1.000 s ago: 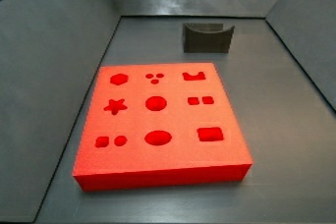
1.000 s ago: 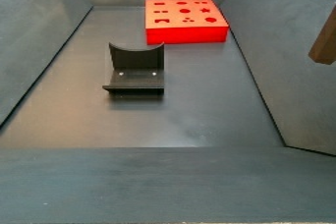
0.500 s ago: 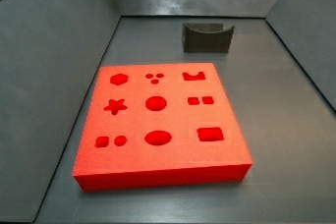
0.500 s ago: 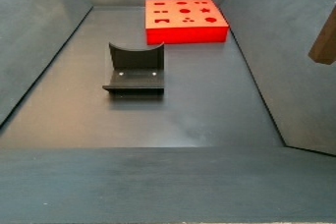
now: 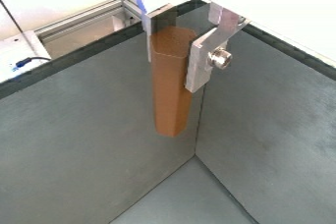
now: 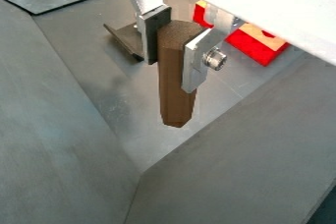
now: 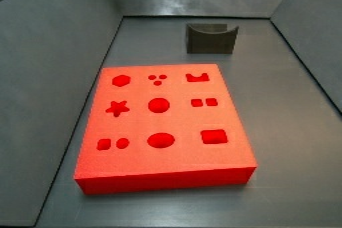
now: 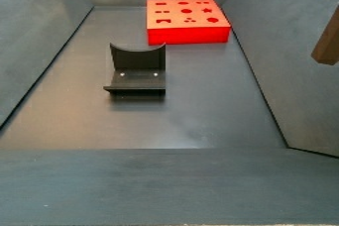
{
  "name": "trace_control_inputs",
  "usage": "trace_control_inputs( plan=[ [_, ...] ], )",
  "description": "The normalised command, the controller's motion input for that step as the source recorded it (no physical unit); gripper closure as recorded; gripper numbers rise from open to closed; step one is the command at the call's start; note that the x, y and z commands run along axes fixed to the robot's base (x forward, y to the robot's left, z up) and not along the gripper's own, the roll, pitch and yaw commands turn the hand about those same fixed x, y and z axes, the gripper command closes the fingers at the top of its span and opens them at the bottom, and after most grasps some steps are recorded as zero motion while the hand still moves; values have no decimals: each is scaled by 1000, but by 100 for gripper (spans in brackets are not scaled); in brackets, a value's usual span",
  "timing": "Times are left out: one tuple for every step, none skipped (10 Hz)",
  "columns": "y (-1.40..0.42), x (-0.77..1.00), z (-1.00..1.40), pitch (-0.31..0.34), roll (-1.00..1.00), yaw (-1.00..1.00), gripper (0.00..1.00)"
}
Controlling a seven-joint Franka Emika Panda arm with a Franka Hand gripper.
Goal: Pick up the hexagon object. Move up. Move to above the board. Insert the hexagon object.
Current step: Move to above the board.
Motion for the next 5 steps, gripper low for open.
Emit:
trace_control_inputs(
  plan=[
    [0,-434,19,77,70,25,100],
    [0,-434,19,77,70,25,100],
    [0,-434,19,77,70,25,100],
    [0,-434,19,77,70,25,100],
    [0,-434,18,77,70,25,100]
  ],
)
